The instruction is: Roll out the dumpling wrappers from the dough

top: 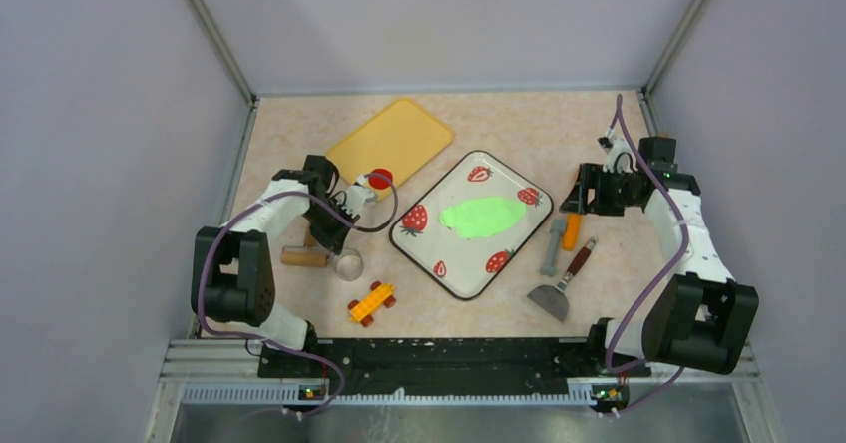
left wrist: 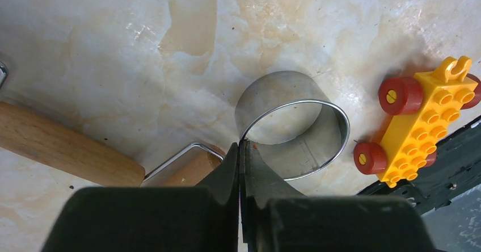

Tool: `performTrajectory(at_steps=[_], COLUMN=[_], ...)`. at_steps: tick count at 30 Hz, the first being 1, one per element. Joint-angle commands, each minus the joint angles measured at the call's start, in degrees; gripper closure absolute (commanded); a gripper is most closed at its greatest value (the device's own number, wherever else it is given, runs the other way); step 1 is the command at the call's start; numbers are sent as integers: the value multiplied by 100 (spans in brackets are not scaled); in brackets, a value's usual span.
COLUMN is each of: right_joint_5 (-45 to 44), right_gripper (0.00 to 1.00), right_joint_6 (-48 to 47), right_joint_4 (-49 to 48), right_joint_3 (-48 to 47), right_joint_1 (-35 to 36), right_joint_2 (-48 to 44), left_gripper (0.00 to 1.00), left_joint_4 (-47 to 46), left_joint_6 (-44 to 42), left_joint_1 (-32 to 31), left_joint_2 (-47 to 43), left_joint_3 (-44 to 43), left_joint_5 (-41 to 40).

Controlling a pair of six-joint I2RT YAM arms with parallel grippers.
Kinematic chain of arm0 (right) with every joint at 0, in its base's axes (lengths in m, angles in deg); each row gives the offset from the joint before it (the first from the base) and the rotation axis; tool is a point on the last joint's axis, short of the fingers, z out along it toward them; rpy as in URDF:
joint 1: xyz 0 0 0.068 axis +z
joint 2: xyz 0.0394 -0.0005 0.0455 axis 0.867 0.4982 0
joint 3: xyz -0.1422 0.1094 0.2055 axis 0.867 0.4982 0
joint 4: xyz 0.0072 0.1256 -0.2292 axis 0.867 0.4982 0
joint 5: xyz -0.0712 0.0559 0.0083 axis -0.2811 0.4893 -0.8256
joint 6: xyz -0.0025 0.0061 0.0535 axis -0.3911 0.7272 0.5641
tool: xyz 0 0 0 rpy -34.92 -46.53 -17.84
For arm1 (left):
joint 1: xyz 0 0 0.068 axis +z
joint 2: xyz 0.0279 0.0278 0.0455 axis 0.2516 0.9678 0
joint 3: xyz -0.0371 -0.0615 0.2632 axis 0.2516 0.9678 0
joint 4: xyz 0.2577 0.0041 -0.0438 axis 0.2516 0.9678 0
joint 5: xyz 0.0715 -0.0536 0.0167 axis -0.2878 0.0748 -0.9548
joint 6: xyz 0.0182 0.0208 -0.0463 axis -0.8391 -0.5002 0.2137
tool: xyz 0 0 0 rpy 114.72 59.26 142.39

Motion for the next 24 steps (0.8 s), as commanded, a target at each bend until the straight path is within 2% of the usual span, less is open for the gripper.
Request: performTrajectory(at_steps=[1, 3, 6, 8, 14, 16, 21, 24], right_joint_5=[22, 24, 16, 16, 35, 95, 256, 331], right_gripper=[32, 32, 32, 32, 32, 33, 37, 39], right_joint_6=[-19, -18, -35, -35, -79, -77, 240, 460], right_joint_4=[-101, -100, -79, -66, -34, -47, -230, -352], right_joint_3=[24, 21, 9, 1, -17, -37, -322, -661], right_joint_1=[8, 6, 6, 6, 6, 6, 121, 483], right_joint_2=[-219, -228, -232, -239, -260, -296, -188, 62], left_gripper=[94, 84, 82, 85, 100, 100, 100, 100], left_joint_4=[-157, -226, -280, -309, -244, -125, 283, 466], left_joint_6=[142, 230, 293, 321, 376, 403, 670, 1110], left_joint_1=[-36, -54, -63, -70, -95, -119, -394, -718], left_joint_2=[-54, -35, 3, 19, -13, -33, 99, 410], left_joint_3=[110, 144, 162, 160, 38, -111, -1070, -1873], left_joint_5=[25, -40, -73, -66, -27, 26, 178, 286])
